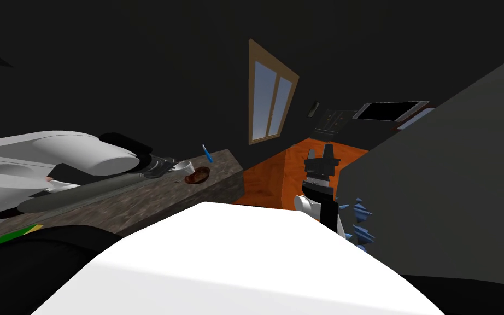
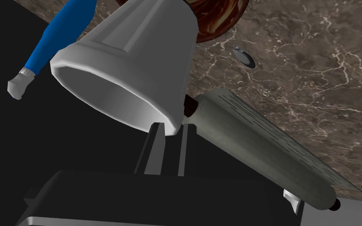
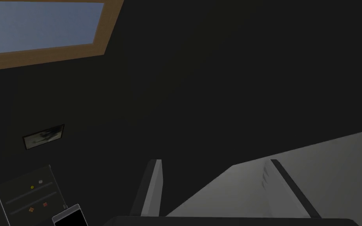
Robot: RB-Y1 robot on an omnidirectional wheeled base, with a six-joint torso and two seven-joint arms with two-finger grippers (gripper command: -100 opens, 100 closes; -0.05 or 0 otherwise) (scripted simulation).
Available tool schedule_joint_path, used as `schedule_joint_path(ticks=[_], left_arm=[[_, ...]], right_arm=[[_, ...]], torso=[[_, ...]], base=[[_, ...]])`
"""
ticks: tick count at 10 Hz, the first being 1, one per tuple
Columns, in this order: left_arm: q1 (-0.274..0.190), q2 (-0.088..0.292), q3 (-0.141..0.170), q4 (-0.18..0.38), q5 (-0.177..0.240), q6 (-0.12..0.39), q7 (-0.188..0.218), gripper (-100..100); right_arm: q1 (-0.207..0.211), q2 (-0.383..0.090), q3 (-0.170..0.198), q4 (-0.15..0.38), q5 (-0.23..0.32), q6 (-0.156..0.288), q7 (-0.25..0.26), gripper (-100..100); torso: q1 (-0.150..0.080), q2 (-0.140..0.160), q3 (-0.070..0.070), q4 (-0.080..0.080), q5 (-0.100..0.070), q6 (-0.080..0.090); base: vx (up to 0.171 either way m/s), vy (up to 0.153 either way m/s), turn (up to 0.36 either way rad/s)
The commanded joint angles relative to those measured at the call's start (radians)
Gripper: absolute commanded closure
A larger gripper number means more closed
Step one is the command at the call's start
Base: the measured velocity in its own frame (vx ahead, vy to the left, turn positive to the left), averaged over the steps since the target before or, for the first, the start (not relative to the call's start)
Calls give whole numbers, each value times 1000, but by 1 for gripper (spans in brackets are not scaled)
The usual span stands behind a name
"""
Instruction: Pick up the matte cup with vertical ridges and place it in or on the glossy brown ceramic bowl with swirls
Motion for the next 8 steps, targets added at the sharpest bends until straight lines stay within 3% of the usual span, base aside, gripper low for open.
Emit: schedule_joint_path(ticks=[1, 8], left_arm=[[4, 4, 20, -7, 25, 42, 23, 100], [16, 13, 84, -18, 101, 176, 100, 100]], right_arm=[[0, 0, 0, 0, 0, 0, 0, 0], [0, 0, 0, 0, 0, 0, 0, 0]], torso=[[0, 0, 0, 0, 0, 0], [0, 0, 0, 0, 0, -1]], base=[[112, -23, 41], [108, -29, 34]])
